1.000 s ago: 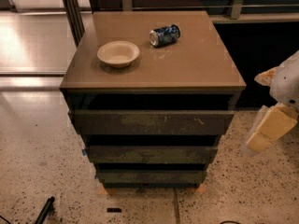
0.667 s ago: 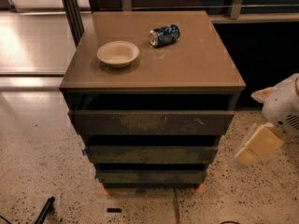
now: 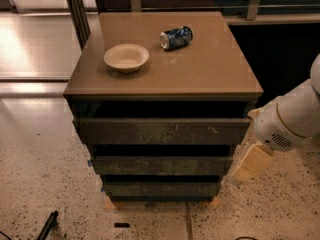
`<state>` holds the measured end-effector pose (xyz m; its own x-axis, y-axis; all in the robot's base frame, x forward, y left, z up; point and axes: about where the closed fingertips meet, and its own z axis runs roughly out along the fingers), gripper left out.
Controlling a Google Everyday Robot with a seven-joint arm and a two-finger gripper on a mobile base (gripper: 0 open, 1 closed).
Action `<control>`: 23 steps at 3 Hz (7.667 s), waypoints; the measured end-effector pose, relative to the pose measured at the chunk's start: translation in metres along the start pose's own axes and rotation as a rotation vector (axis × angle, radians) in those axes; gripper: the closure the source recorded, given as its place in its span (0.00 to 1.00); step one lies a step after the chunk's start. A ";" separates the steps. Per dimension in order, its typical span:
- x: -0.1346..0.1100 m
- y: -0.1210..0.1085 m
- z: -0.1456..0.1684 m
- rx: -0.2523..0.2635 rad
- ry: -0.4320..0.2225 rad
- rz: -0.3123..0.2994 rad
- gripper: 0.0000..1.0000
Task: Open middle drawer
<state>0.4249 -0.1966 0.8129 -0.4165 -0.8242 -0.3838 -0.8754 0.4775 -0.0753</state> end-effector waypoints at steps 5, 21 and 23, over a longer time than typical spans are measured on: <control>0.060 0.081 0.107 0.044 -0.305 0.335 0.19; 0.011 -0.153 0.382 0.499 -0.639 0.436 1.00; 0.020 -0.194 0.380 0.594 -0.634 0.458 1.00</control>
Offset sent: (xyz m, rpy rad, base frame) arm -0.0483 -0.0050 -0.0254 0.0611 -0.2762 -0.1920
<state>0.6796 -0.1894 0.4697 -0.3240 -0.2874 -0.9013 -0.3236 0.9290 -0.1799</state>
